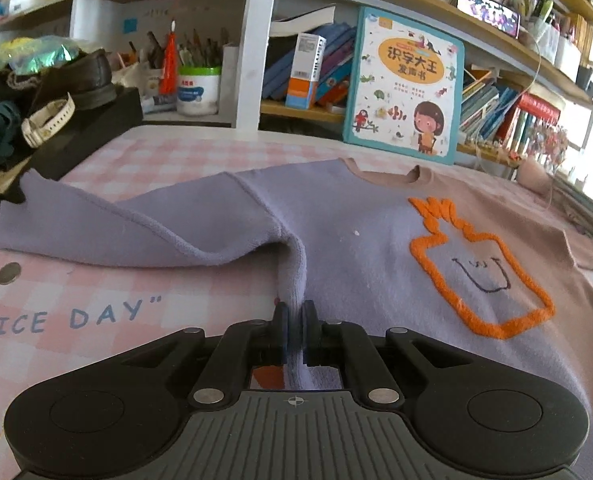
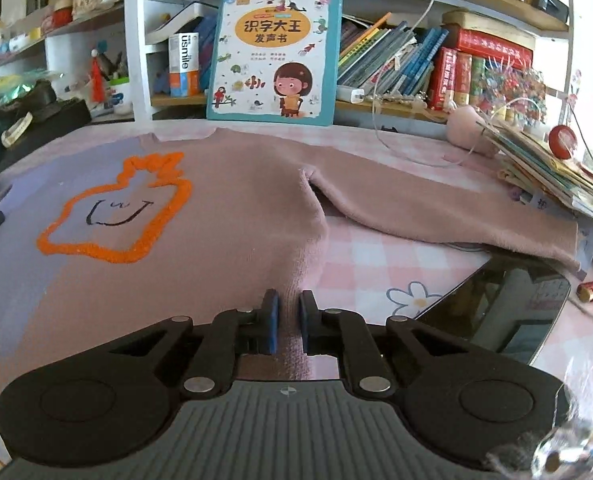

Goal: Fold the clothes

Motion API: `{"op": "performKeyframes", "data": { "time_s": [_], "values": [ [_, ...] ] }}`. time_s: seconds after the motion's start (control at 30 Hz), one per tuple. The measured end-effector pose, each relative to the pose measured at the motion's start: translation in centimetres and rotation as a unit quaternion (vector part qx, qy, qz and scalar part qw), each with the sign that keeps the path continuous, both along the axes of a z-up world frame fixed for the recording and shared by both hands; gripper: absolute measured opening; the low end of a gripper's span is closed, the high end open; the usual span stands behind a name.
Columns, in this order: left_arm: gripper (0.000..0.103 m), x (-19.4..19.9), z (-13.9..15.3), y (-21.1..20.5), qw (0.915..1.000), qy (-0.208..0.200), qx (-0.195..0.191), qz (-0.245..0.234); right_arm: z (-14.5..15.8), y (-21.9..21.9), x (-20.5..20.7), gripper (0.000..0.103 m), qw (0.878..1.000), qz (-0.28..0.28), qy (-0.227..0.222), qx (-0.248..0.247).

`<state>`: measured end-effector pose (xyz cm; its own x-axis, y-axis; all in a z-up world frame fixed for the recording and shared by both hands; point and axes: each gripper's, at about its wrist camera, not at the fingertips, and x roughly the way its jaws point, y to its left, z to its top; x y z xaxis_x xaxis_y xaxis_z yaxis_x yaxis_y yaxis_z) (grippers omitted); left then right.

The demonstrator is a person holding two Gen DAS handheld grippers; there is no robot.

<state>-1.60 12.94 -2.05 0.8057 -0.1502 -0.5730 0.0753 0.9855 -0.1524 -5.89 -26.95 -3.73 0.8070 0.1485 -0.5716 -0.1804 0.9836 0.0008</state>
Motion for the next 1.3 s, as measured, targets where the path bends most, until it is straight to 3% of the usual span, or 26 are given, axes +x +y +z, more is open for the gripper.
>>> {"op": "performKeyframes", "data": {
  "time_s": [0.17,0.33,0.4,0.57,0.63,0.7,0.8,0.9,0.97,1.03,1.07,1.13,1.17,1.3],
  "values": [
    [0.007,0.7,-0.1,1.3,0.9995,0.005,-0.028,0.015,-0.1,0.8,-0.3,0.012,1.0,0.014,-0.002,0.001],
    [0.009,-0.6,0.3,1.1,0.9999,-0.005,-0.003,0.01,-0.3,0.6,-0.4,0.013,1.0,0.012,-0.008,0.001],
    [0.016,-1.3,0.7,1.4,0.9998,-0.013,0.006,0.015,-0.3,0.9,-0.5,0.013,1.0,0.011,-0.012,-0.006],
    [0.018,-2.0,1.6,3.3,0.9971,-0.023,0.046,0.057,-0.5,1.4,-0.8,0.015,1.0,0.009,-0.02,-0.019],
    [0.028,-1.7,2.1,4.5,0.9954,-0.027,0.051,0.076,-0.6,1.4,-0.8,0.015,1.0,0.007,-0.021,-0.019],
    [0.056,-0.5,3.0,6.0,0.9927,-0.034,0.047,0.106,-0.6,1.4,-0.9,0.015,1.0,0.005,-0.022,-0.016],
    [0.066,2.3,3.8,7.6,0.9881,-0.032,0.034,0.146,-0.6,1.3,-0.8,0.015,1.0,0.004,-0.022,-0.013],
    [0.066,5.9,4.0,8.0,0.9832,-0.019,0.063,0.17,-0.6,1.3,-0.9,0.015,1.0,0.003,-0.022,-0.011],
    [0.066,8.2,3.5,7.5,0.9741,-0.001,0.124,0.189,-0.6,1.3,-0.9,0.015,1.0,0.003,-0.022,-0.007],
    [0.066,10.2,2.5,7.0,0.9598,0.018,0.193,0.203,-0.6,1.1,-0.9,0.015,1.0,0.005,-0.022,-0.003],
    [0.064,10.4,2.1,7.2,0.9573,0.023,0.203,0.204,-0.6,1.0,-0.9,0.015,1.0,0.005,-0.021,0.0],
    [0.031,10.0,1.5,7.9,0.9604,0.03,0.186,0.205,-0.6,0.8,-0.9,0.015,1.0,0.006,-0.021,0.007],
    [0.022,9.0,1.5,8.4,0.9649,0.026,0.156,0.21,-0.6,0.8,-0.9,0.015,1.0,0.006,-0.021,0.009],
    [0.025,2.5,1.6,9.4,0.9681,-0.004,0.1,0.23,-0.7,0.6,-1.0,0.016,1.0,0.007,-0.023,0.015]
  ]
}}
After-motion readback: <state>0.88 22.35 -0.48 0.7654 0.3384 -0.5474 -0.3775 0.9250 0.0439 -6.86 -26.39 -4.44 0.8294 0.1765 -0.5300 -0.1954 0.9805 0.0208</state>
